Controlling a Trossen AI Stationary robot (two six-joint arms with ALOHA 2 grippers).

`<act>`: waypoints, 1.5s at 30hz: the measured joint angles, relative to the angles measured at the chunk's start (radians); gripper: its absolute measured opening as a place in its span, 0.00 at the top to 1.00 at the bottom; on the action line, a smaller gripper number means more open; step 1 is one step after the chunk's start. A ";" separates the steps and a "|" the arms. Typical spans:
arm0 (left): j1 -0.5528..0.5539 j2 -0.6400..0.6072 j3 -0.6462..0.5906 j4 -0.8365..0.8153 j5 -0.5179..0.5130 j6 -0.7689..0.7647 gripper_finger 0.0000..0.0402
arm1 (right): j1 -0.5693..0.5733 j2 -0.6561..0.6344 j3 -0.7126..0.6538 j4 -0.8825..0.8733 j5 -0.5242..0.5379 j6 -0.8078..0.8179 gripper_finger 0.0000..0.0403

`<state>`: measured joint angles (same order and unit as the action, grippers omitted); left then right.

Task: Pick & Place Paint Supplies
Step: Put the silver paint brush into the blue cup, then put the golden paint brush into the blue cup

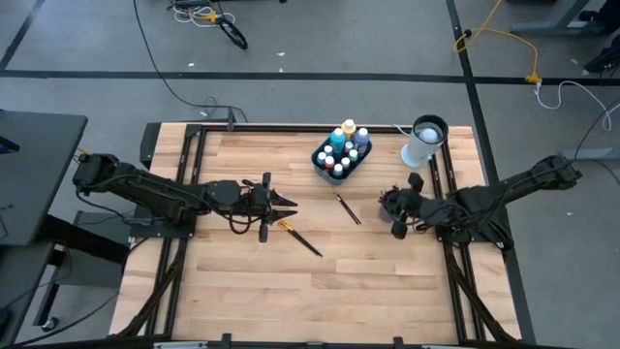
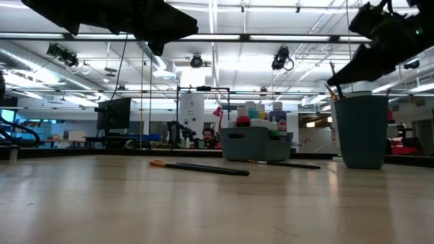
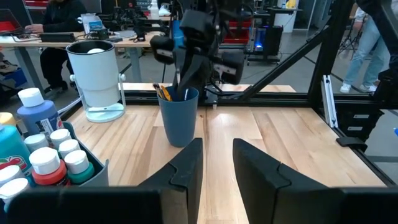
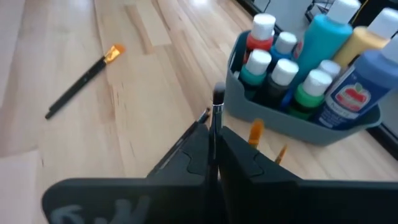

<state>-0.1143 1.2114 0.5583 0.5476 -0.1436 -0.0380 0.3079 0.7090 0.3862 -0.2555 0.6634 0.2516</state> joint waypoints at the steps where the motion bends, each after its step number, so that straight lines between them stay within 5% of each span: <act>1: 0.000 0.000 0.000 0.000 0.000 0.000 0.76 | 0.000 0.000 -0.008 0.005 -0.001 0.001 0.95; 26: 0.000 0.000 0.000 0.000 0.001 0.000 0.76 | -0.001 0.000 -0.015 0.044 0.004 -0.093 0.64; 35: 0.000 0.000 0.001 -0.110 0.001 0.000 0.76 | -0.001 0.001 -0.015 0.435 0.021 -0.282 0.58; 41: 0.000 0.000 0.001 -0.276 0.001 0.000 0.76 | 0.000 0.021 -0.015 0.642 -0.175 -0.375 0.59; 45: 0.000 0.011 0.000 -0.356 -0.002 -0.017 0.76 | 0.000 0.061 -0.015 0.687 -0.207 -0.376 0.59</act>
<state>-0.1143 1.2224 0.5579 0.1917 -0.1459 -0.0546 0.3077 0.7695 0.3714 0.4315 0.4568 -0.1243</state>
